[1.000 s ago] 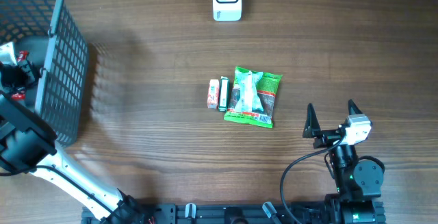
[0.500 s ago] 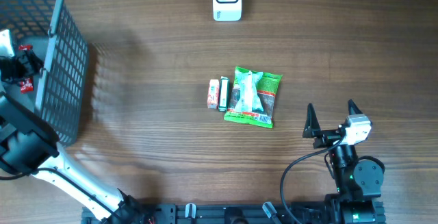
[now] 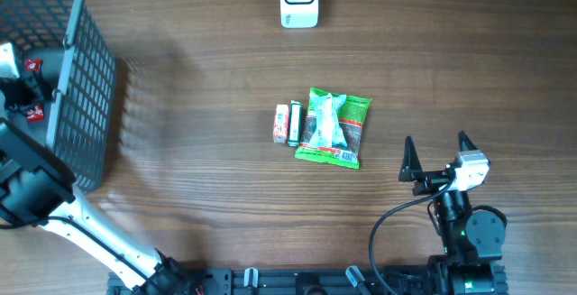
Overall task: Scan the item barcode
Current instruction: 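Grasp the red Nescafe sachet with the left gripper and lift it out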
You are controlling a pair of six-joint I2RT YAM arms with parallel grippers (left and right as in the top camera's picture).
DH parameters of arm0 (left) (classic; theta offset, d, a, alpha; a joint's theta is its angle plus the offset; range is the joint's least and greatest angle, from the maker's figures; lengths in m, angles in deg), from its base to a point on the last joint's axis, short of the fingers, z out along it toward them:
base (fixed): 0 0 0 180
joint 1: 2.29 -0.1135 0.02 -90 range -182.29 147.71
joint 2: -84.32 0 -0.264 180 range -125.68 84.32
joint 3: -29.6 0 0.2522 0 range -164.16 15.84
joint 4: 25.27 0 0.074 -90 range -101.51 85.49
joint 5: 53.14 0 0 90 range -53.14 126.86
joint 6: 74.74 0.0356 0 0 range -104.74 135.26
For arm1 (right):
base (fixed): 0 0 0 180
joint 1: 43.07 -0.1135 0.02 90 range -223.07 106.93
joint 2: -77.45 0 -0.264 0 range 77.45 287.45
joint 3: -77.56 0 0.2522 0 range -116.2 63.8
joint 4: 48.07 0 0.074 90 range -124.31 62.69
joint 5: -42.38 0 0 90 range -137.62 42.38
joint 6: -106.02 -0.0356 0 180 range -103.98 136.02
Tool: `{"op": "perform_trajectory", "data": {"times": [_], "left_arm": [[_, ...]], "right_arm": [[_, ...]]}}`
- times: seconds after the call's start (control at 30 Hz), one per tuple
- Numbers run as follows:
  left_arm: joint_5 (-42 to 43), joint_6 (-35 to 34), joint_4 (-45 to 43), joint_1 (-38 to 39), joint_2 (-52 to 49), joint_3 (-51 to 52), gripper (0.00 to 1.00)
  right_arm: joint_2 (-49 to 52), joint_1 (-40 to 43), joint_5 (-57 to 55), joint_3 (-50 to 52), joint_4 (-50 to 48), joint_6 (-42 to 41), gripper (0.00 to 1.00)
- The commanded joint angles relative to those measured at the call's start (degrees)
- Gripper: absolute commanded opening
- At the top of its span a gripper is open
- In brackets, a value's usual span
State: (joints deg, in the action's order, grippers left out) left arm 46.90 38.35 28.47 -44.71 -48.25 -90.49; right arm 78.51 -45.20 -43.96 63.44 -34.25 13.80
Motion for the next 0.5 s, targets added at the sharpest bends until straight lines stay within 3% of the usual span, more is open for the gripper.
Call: {"op": "perform_trajectory", "data": {"times": [0.0,0.1,0.17,0.23,0.33,0.47], "left_arm": [[-0.72,0.52,0.04,-1.7,-2.34,2.54,0.56],[-0.68,0.5,1.51,-2.14,-2.34,2.99,0.34],[-0.48,-0.98,2.91,-2.05,-2.29,2.97,0.04],[-0.17,-6.36,2.95,-1.79,-1.88,2.78,0.04],[0.98,-8.74,3.76,-0.63,1.53,1.95,0.04],[0.81,-12.79,3.3,2.29,12.11,1.73,0.04]], "right_arm": [[-0.13,0.28,0.72,0.07,-0.17,0.68,1.0],[-0.13,0.28,0.72,0.07,-0.17,0.68,1.0],[-0.13,0.28,0.72,0.07,-0.17,0.66,1.0],[-0.13,0.28,0.72,0.07,-0.17,0.66,1.0],[-0.13,0.28,0.72,0.07,-0.2,0.66,1.0],[-0.13,0.28,0.72,0.07,-0.17,0.68,1.0]]}}
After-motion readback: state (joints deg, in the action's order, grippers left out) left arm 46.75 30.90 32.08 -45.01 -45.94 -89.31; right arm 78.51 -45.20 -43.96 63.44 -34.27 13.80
